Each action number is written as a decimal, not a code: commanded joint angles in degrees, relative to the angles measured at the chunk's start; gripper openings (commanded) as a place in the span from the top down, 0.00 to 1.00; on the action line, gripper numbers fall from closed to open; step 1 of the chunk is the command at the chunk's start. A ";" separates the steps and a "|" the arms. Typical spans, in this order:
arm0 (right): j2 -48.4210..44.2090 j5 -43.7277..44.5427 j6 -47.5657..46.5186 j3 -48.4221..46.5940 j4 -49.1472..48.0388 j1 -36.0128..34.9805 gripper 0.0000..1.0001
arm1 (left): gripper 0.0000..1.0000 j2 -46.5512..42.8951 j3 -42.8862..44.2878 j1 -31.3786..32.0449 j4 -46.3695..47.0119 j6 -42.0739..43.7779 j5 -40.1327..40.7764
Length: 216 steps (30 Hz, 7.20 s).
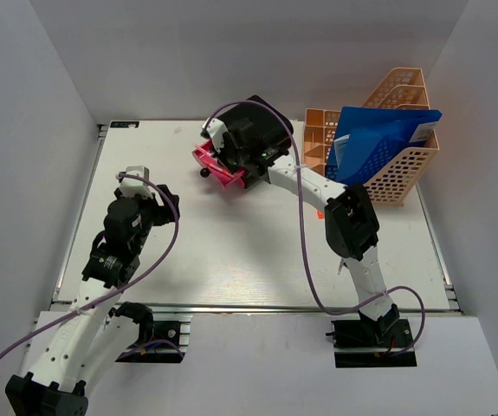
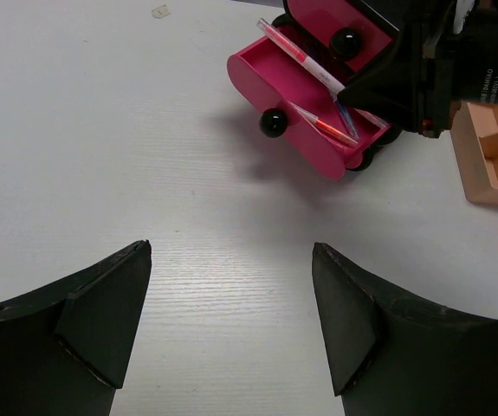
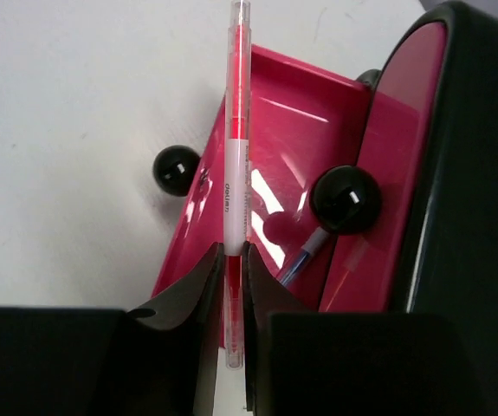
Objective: Organize the desk
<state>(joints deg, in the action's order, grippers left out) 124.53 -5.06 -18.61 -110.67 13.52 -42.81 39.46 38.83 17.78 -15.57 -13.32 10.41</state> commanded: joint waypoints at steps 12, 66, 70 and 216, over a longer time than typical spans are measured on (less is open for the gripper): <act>4.40 7.96 1.82 2.13 -12.64 -0.08 0.95 | 0.15 0.18 -0.42 -0.20 -0.51 0.75 1.27; -57.22 6.90 11.93 61.02 23.57 26.37 0.43 | 0.28 -2.99 -0.51 0.94 0.19 0.67 -4.00; -51.42 5.68 12.81 60.75 24.46 28.82 0.46 | 0.28 -3.16 -0.60 0.94 0.19 0.67 -3.91; -5.60 2.28 -3.45 -6.93 3.95 -3.16 0.95 | 0.30 -4.40 -3.41 0.41 2.74 2.86 -0.48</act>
<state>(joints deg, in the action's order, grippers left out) 128.18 4.43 -24.32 -117.56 15.88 -46.15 35.07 35.92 18.48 -13.67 -10.41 9.65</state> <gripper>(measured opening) 0.120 0.712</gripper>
